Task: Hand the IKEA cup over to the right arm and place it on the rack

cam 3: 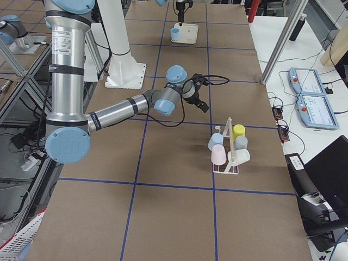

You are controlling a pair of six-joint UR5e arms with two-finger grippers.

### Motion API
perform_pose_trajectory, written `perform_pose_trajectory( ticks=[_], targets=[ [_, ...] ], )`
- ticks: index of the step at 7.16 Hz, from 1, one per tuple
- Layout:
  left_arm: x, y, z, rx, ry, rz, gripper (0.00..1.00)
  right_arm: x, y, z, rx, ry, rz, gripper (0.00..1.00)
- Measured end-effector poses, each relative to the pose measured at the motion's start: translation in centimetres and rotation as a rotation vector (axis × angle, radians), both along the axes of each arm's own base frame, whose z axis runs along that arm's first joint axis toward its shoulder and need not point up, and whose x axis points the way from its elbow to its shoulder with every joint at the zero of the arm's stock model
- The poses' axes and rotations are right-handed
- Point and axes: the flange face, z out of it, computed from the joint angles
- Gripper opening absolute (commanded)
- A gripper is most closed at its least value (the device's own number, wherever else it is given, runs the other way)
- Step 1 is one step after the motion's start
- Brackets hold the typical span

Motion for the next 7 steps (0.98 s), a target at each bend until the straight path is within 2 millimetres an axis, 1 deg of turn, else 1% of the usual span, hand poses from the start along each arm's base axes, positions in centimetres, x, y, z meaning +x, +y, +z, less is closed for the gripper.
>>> perform_pose_trajectory(
  ticks=[1,2,3,4,6,7],
  targets=[
    [0.2,1.0,0.1,-0.009,-0.004,0.018,1.00,-0.2,0.1,-0.1,-0.005,-0.001,-0.008,1.00],
    [0.8,1.6,0.3,-0.021,-0.008,0.033,0.95,-0.3,0.2,-0.2,-0.008,-0.001,-0.012,1.00],
    [1.3,2.0,0.4,-0.029,-0.011,0.044,0.83,-0.4,0.3,-0.1,-0.009,-0.001,-0.015,1.00],
    [1.7,2.2,0.5,-0.033,-0.013,0.050,0.66,-0.5,0.3,-0.1,-0.009,-0.001,-0.017,1.00],
    [2.4,2.4,0.7,-0.037,-0.017,0.065,0.50,-0.6,0.4,-0.1,-0.010,0.000,-0.021,1.00],
    [2.7,2.5,0.7,-0.038,-0.018,0.073,0.37,-0.7,0.4,0.0,-0.011,0.000,-0.023,1.00]
  ],
)
